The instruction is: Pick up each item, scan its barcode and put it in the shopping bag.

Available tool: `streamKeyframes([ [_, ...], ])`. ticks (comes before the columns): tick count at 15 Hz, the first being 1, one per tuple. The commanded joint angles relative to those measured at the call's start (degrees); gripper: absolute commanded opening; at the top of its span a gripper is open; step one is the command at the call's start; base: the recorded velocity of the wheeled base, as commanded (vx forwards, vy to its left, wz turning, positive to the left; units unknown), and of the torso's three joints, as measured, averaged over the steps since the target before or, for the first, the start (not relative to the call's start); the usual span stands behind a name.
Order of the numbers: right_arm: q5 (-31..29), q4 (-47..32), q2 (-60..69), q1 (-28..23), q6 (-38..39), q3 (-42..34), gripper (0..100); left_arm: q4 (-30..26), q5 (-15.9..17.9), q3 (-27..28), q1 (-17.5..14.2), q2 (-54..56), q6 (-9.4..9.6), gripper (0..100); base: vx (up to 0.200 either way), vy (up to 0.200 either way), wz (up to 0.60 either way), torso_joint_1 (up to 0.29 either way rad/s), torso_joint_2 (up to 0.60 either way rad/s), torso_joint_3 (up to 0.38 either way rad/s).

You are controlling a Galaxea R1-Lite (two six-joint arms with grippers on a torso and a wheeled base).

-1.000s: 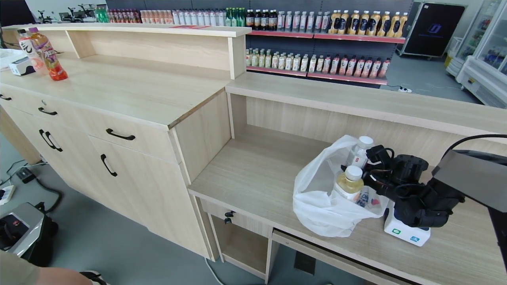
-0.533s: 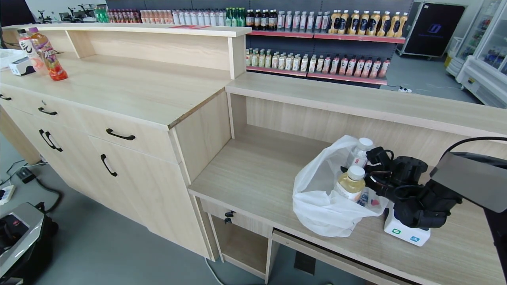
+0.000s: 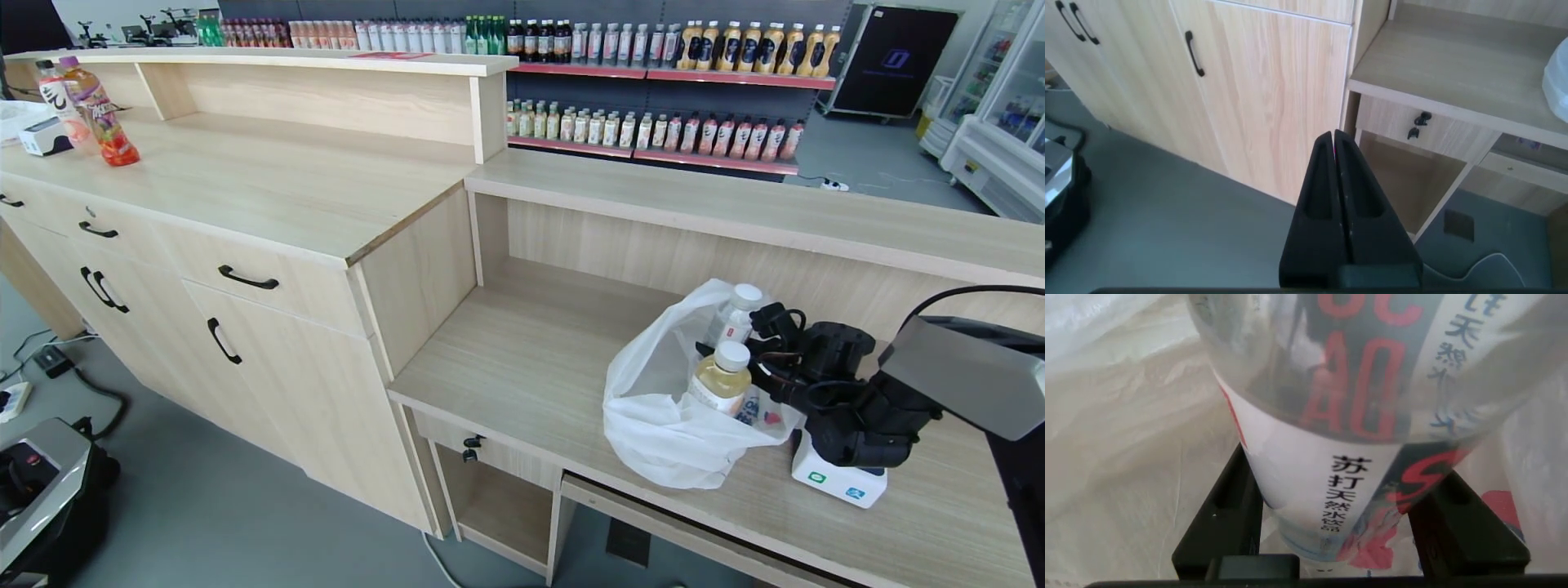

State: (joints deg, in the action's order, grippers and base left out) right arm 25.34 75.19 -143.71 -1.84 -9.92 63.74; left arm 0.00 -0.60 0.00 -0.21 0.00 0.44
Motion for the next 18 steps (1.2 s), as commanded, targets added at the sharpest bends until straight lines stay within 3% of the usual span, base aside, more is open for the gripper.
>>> streamKeyframes([
  [1, 0.1, 0.0, -1.0, 0.0, 0.0, 0.9, 0, 0.0, 0.0, 0.0, -0.1, 0.0, 0.00, 0, 0.000, 0.000, 0.00, 0.000, 0.00, 0.000],
  [18, 0.4, -0.4, -0.7, 0.2, -0.4, 0.9, 0, 0.0, 0.0, 0.0, -0.1, 0.0, 0.00, 0, 0.000, 0.000, 0.00, 0.000, 0.00, 0.000],
])
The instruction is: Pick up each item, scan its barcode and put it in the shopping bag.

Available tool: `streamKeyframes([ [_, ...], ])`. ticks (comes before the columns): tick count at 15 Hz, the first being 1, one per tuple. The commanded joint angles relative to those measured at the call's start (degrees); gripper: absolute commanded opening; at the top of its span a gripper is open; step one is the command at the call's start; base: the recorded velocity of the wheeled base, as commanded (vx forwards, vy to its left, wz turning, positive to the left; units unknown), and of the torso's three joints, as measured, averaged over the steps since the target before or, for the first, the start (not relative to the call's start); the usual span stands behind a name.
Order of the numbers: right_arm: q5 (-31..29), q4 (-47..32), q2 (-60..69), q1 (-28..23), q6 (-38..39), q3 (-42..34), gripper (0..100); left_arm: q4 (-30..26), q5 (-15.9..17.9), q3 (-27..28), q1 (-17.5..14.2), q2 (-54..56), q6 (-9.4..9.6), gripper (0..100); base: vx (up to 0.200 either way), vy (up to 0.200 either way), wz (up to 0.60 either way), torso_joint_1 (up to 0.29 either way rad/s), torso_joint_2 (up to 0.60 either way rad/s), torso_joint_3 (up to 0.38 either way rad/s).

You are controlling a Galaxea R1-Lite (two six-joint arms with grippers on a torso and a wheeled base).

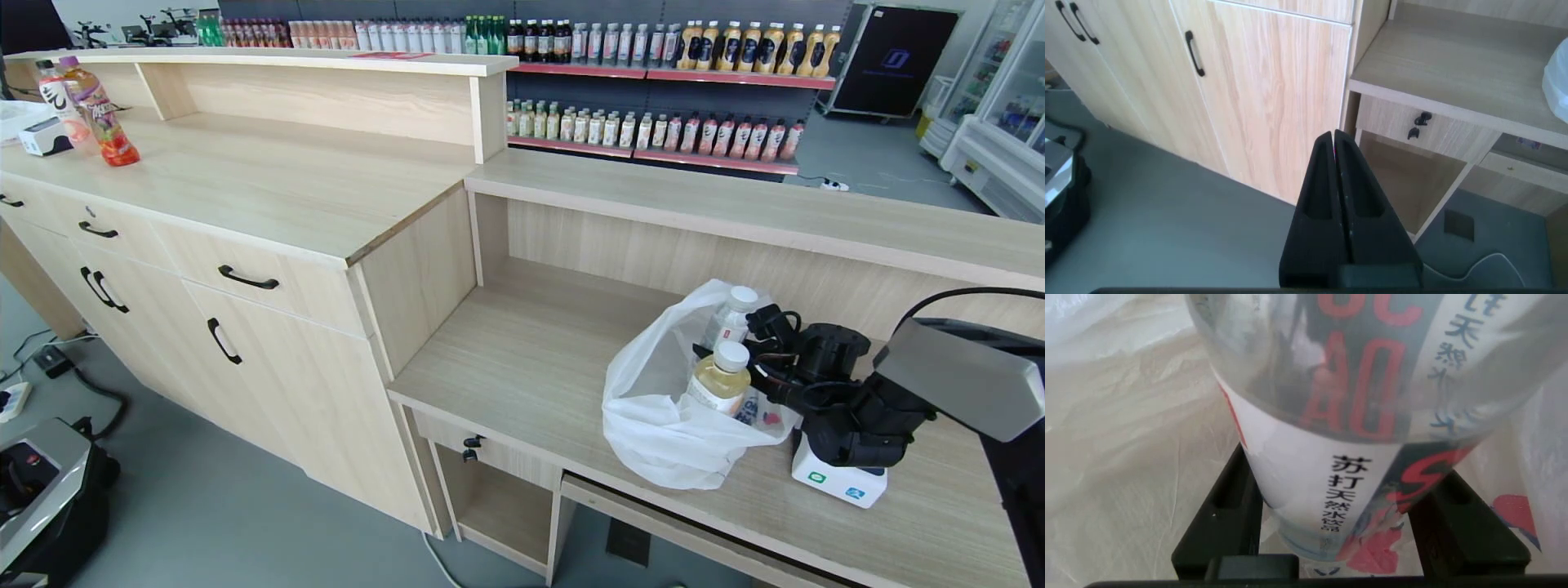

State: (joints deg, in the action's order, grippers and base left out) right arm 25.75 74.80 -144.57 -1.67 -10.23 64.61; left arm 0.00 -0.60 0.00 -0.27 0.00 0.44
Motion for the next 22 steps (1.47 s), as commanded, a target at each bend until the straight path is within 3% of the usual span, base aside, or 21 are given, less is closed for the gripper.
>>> streamKeyframes([
  [1, 0.0, 0.0, 0.2, 0.0, -0.1, 0.1, 100, 0.0, 0.0, 0.0, 0.0, 0.0, 0.00, 0, 0.000, 0.000, 0.00, 0.000, 0.00, 0.000],
  [12, 2.1, -0.1, 4.9, -0.1, -0.2, -0.4, 100, 0.0, 0.0, 0.0, 0.0, 0.0, 0.00, 0, 0.000, 0.000, 0.00, 0.000, 0.00, 0.000],
  [18, 2.5, -3.5, 13.5, -0.1, -0.1, -2.1, 100, 0.0, 0.0, 0.0, 0.0, 0.0, 0.00, 0, 0.000, 0.000, 0.00, 0.000, 0.00, 0.000],
  [22, 2.6, -4.8, 22.0, 0.0, -0.8, -7.5, 100, 0.0, 0.0, 0.0, 0.0, 0.0, 0.00, 0, 0.000, 0.000, 0.00, 0.000, 0.00, 0.000],
])
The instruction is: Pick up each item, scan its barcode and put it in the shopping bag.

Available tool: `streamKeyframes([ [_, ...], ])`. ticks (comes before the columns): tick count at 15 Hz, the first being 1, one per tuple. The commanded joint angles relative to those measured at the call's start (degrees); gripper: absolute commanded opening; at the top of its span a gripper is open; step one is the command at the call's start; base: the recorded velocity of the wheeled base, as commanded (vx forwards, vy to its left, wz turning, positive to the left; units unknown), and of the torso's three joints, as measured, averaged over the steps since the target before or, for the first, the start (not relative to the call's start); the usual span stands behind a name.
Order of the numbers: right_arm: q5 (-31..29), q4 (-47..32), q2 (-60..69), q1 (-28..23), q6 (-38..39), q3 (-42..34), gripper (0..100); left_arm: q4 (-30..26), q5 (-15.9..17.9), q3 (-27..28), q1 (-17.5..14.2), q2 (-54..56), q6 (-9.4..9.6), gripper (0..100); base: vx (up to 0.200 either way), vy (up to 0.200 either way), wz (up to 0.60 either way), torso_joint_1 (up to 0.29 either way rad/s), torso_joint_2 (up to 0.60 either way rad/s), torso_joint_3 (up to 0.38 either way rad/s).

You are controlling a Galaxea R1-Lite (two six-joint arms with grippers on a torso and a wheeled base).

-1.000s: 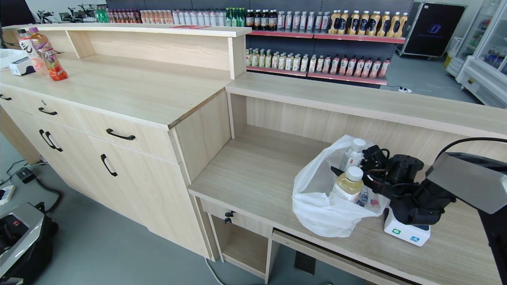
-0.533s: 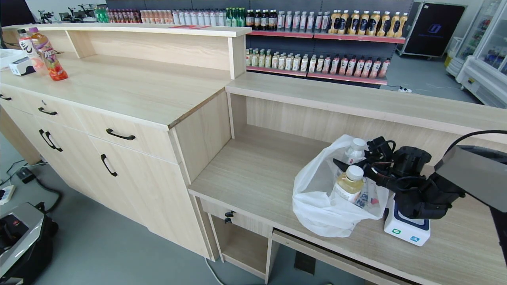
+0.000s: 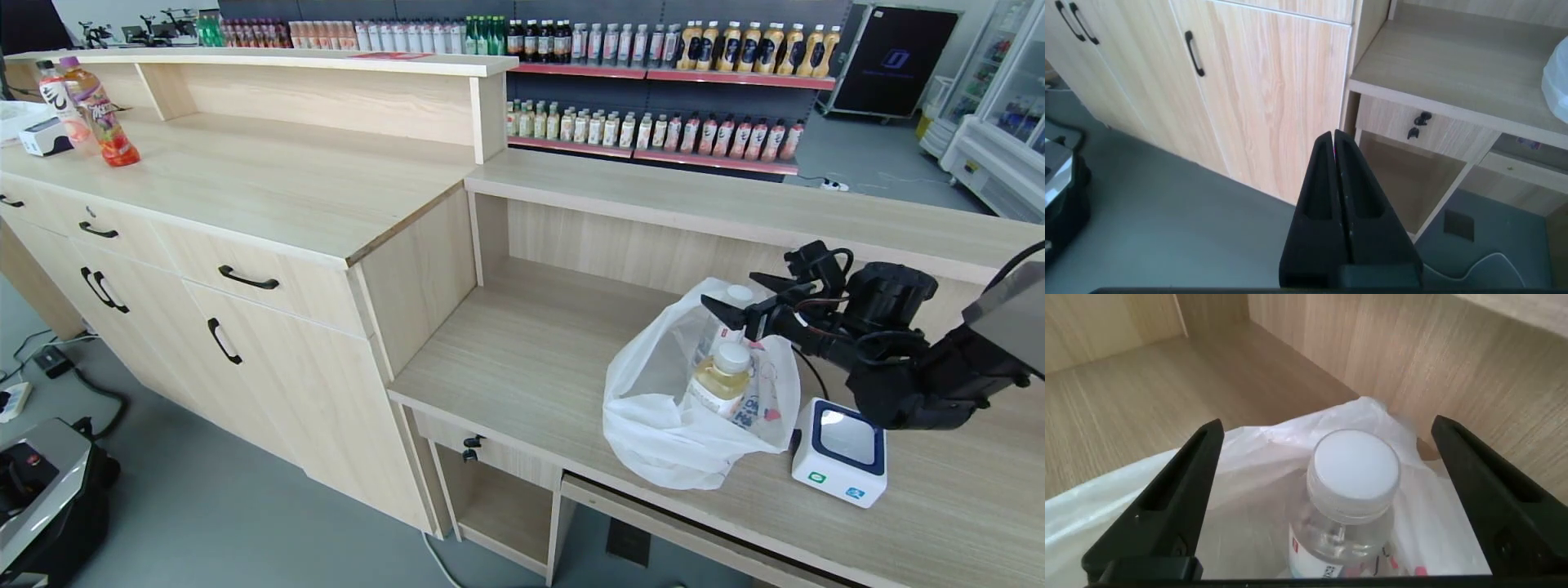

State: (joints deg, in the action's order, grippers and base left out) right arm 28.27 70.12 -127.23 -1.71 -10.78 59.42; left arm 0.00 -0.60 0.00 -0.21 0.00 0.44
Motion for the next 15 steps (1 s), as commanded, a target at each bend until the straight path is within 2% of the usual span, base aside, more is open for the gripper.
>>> streamKeyframes([
  [1, -0.2, -0.4, 9.2, 0.0, -1.3, -6.4, 100, 0.0, 0.0, 0.0, -0.1, 0.0, 0.00, 0, 0.000, 0.000, 0.00, 0.000, 0.00, 0.000],
  [5, -3.6, -8.6, 27.6, 0.0, -3.4, -20.0, 100, 0.0, 0.0, 0.0, -0.1, 0.0, 0.00, 0, 0.000, 0.000, 0.00, 0.000, 0.00, 0.000],
  [7, -13.8, -11.1, 38.3, -0.5, -10.6, -27.2, 100, 0.0, 0.0, 0.0, -0.1, 0.0, 0.00, 0, 0.000, 0.000, 0.00, 0.000, 0.00, 0.000],
  [8, -18.3, -11.2, 40.7, -0.8, -13.4, -28.5, 100, 0.0, 0.0, 0.0, -0.1, 0.0, 0.00, 0, 0.000, 0.000, -0.60, 0.002, 0.00, 0.002],
  [11, -27.1, -15.5, 47.8, -0.1, -13.3, -27.8, 100, 0.0, 0.0, 0.0, -0.1, 0.0, 0.00, 0, 0.000, 0.000, -0.60, 0.004, 0.00, 0.006],
  [15, -37.2, -36.0, 54.4, 0.2, -6.3, -16.9, 100, 0.0, 0.0, 0.0, -0.1, 0.0, 0.00, 0, 0.000, 0.000, -0.60, 0.007, 0.00, 0.002],
])
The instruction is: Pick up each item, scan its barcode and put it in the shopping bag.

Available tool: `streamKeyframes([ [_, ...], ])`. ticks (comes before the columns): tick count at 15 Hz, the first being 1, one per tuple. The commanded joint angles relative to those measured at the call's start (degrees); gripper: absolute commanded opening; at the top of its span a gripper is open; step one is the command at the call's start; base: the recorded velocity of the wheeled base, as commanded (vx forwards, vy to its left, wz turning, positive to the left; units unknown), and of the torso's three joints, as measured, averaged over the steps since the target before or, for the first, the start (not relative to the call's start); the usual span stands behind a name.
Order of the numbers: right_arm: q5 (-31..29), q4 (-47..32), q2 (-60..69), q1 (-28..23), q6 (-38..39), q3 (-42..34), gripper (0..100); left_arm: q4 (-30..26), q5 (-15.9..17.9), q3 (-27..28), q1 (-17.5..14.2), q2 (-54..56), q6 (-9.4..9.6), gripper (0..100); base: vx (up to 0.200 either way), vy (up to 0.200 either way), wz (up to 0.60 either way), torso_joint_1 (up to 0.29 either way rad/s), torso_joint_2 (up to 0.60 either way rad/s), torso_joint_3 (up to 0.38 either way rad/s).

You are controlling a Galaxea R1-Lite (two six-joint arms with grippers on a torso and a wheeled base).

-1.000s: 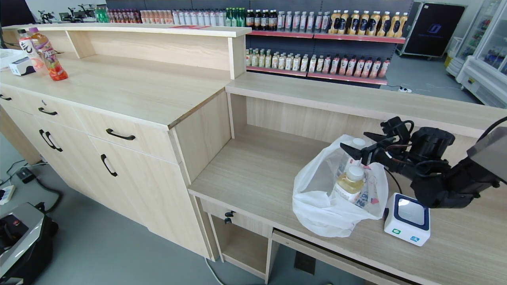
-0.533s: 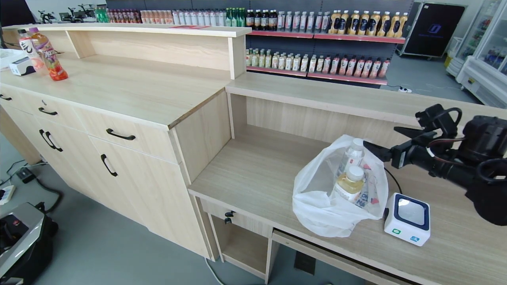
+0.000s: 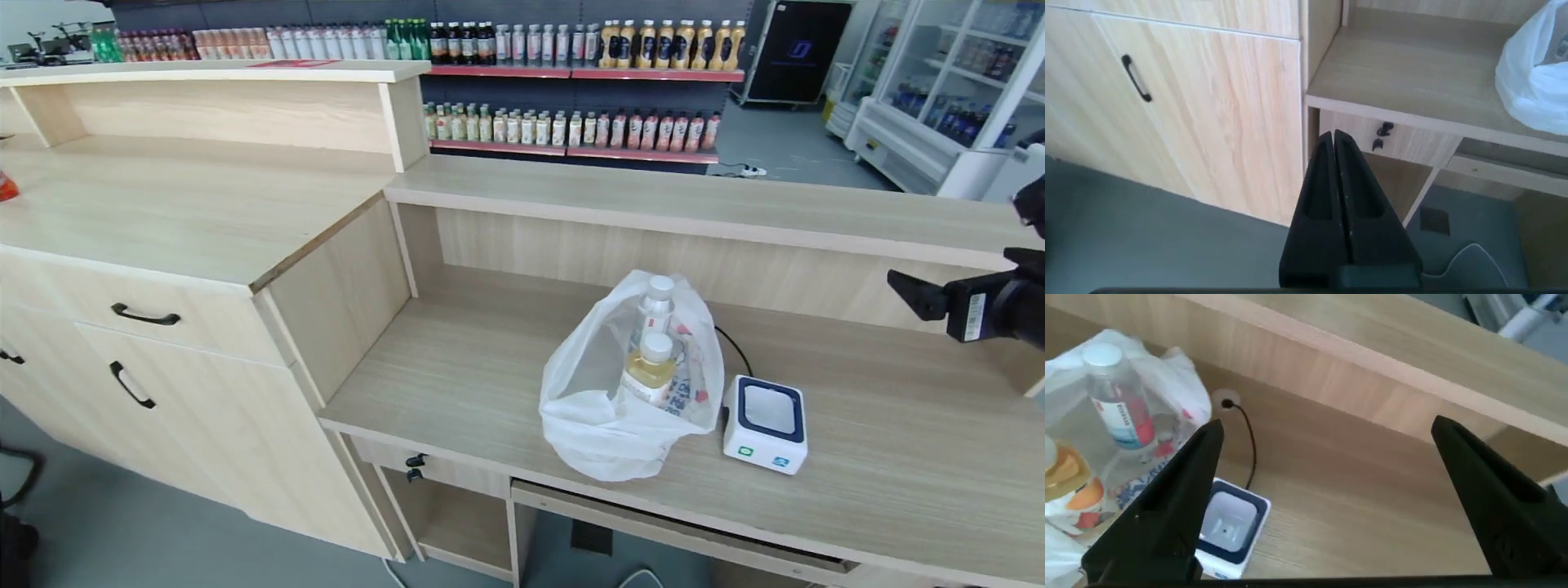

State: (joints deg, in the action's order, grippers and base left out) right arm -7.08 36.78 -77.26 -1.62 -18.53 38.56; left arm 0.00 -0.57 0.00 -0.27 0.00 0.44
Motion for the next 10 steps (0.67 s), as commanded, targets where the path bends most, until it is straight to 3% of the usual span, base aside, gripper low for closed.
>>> streamKeyframes([
  [1, -4.2, -6.0, 4.4, 0.0, 3.9, 6.2, 100, 0.0, 0.0, 0.0, 0.0, 0.0, 0.00, 0, 0.000, 0.000, -0.60, 0.002, 0.00, -0.002],
  [4, -6.8, -7.9, 5.6, -0.1, 8.9, 5.7, 100, 0.0, 0.0, 0.0, 0.0, 0.0, 0.00, 0, 0.000, 0.000, -0.60, 0.002, 0.01, 0.006],
  [7, -6.8, -7.6, 8.0, -0.3, 13.3, 1.1, 100, 0.0, 0.0, 0.0, 0.0, 0.0, 0.00, 0, 0.000, 0.000, 0.00, 0.000, 0.00, 0.000],
  [10, -4.2, -7.5, 24.0, 0.2, 14.4, -16.0, 100, 0.0, 0.0, 0.0, 0.0, 0.0, 0.00, 0, 0.000, 0.000, 0.00, 0.000, 0.00, 0.000],
])
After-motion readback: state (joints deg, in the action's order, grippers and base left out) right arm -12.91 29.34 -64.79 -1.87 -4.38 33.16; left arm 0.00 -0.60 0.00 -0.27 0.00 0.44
